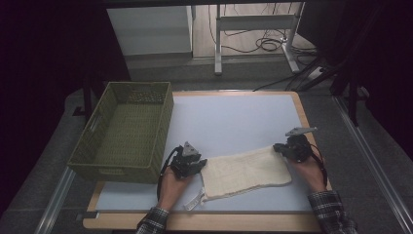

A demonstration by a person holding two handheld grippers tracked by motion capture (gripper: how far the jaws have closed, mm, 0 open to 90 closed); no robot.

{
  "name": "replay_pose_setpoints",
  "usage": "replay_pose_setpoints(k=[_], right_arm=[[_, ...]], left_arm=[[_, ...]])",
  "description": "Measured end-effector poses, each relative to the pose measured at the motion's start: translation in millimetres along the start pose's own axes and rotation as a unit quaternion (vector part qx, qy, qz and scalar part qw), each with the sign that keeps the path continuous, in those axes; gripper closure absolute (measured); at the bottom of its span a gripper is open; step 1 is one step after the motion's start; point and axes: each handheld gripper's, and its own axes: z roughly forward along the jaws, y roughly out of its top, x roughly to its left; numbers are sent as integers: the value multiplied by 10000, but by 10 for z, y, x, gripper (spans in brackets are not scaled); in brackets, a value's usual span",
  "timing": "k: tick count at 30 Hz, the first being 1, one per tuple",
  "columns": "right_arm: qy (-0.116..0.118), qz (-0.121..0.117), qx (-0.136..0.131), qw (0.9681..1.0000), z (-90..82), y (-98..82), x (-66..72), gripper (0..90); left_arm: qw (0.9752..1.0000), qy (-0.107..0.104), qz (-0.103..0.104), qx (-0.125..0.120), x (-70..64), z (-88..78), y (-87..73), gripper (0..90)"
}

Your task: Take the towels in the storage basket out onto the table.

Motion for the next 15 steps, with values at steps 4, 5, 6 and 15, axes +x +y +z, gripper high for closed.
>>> replay_pose_setpoints(k=[4,5,6,15], right_arm=[[38,-28,-50,10000,-62,-30,34,748],[24,-66,-54,10000,-73,-38,49,725],[20,-90,-54,9999,-84,-46,64,709],[231,-41,-158,9996,-234,-128,210,625]], left_arm=[[9998,56,-166,39,29,15,3,524],[9998,37,-189,39,36,15,1,519],[9998,38,-186,38,36,16,1,518],[9998,12,-188,57,40,24,-2,454]])
